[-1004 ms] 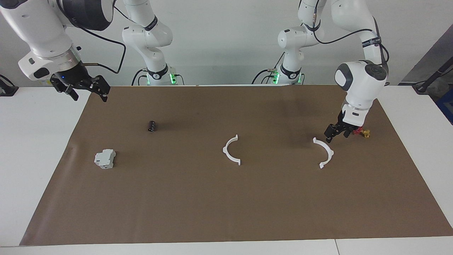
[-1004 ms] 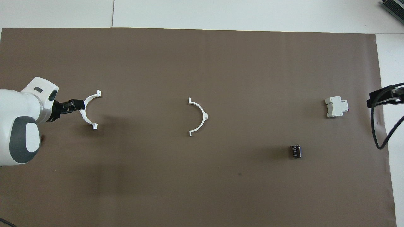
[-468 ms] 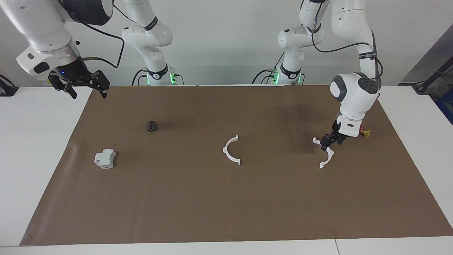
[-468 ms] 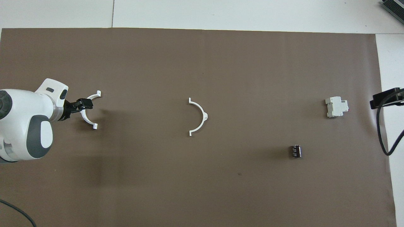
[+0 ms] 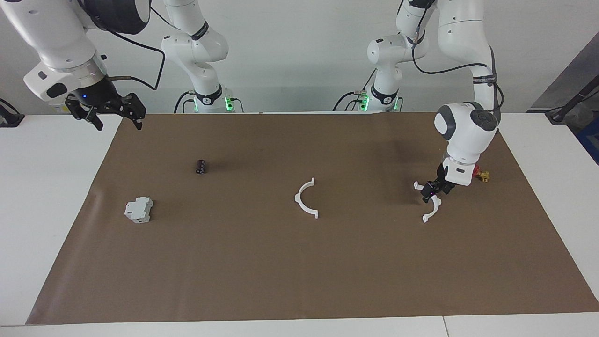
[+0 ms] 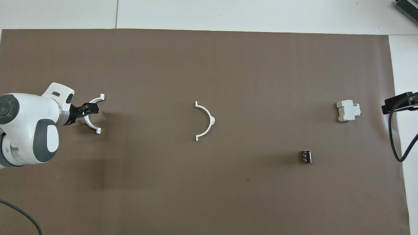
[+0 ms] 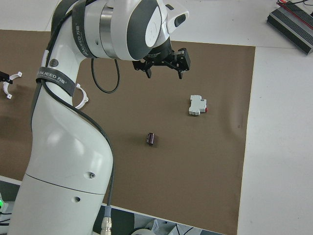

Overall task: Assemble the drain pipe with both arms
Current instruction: 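Reach and grasp the other white half-ring with the left gripper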

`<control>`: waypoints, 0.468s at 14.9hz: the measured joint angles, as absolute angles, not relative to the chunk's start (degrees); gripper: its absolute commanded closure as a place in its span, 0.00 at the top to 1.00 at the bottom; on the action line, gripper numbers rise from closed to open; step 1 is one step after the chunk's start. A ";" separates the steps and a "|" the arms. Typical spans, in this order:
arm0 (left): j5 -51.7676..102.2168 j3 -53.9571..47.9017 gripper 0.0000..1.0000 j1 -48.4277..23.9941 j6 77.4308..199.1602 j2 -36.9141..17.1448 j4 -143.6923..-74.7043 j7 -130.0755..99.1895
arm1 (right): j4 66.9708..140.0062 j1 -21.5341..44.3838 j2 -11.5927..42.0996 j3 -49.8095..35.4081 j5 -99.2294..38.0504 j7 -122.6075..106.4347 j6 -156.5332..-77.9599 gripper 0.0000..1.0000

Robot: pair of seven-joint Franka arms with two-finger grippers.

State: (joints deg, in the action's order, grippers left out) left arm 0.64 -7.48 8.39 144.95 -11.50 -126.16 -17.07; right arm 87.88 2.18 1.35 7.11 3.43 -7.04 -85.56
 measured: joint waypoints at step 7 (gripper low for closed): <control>0.64 -7.49 0.00 8.37 145.22 -11.70 -126.15 -17.14 | 88.87 2.24 0.52 6.22 2.23 -5.91 -85.55 1.00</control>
State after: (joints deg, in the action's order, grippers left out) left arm 0.64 -7.49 8.37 145.22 -11.70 -126.15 -17.14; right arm 88.87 2.24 0.52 6.22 2.23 -5.91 -85.55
